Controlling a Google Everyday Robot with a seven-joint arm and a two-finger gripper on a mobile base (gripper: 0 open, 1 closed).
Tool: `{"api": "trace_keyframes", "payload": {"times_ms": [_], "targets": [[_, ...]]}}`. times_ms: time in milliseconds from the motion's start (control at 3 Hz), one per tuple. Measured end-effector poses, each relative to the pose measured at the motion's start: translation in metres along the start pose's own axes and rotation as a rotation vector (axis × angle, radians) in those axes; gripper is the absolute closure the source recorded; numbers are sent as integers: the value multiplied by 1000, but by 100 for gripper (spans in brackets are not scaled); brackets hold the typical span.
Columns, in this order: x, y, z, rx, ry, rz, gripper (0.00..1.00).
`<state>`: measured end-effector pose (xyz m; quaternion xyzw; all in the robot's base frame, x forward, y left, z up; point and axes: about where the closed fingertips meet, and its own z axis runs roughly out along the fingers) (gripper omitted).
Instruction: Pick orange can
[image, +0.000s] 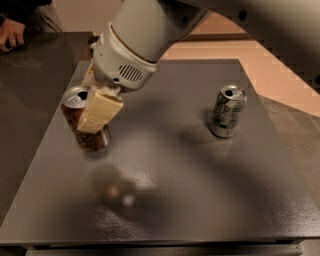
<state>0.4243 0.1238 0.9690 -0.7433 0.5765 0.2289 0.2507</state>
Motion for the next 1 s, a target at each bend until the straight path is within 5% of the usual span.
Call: {"api": "trace_keyframes", "payload": {"times_ms": [667, 1000], "targets": [[-9, -13, -72, 78, -41, -47, 100], [-10, -13, -74, 81, -43, -50, 100]]}}
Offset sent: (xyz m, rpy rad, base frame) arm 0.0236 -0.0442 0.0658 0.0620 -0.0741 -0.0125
